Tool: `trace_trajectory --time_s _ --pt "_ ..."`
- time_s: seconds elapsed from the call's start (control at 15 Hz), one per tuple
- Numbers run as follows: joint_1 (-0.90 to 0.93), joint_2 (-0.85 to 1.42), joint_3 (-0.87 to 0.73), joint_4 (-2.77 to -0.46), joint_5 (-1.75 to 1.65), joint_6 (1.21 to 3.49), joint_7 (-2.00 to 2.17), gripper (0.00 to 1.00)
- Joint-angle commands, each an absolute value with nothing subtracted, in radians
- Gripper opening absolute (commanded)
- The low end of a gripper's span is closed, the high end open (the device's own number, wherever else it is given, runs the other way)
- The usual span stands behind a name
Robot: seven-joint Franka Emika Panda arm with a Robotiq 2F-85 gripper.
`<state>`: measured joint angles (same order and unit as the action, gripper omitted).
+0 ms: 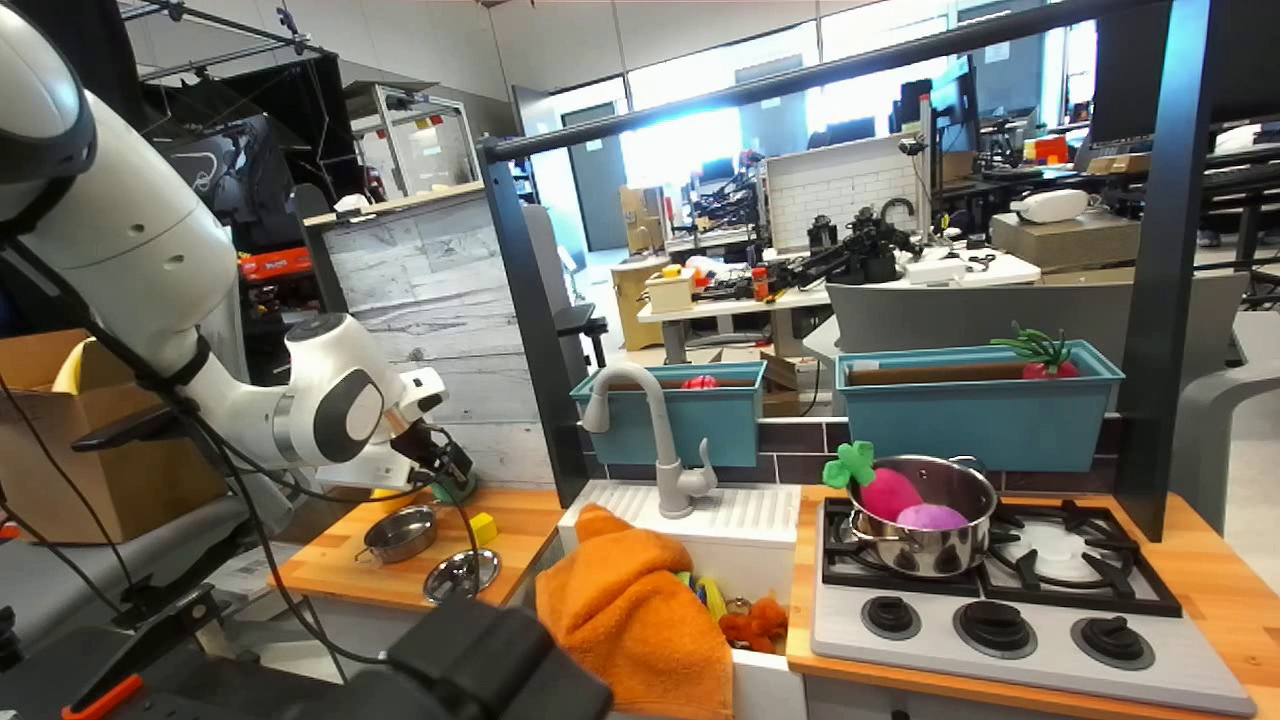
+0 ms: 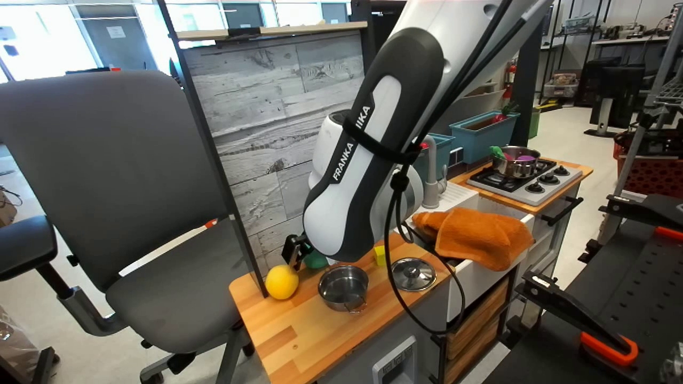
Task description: Move the green sponge to the left
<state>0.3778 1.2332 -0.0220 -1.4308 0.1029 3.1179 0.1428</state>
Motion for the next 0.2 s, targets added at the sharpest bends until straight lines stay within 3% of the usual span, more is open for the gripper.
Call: trace_trajectory --time_s 0.0,0.13 --pt "0.374 1.236 -0.02 -1.428 0.091 3.117 0.152 1.0" --pt "0.375 1.236 -0.02 -1.428 0.091 3.117 0.152 1.0"
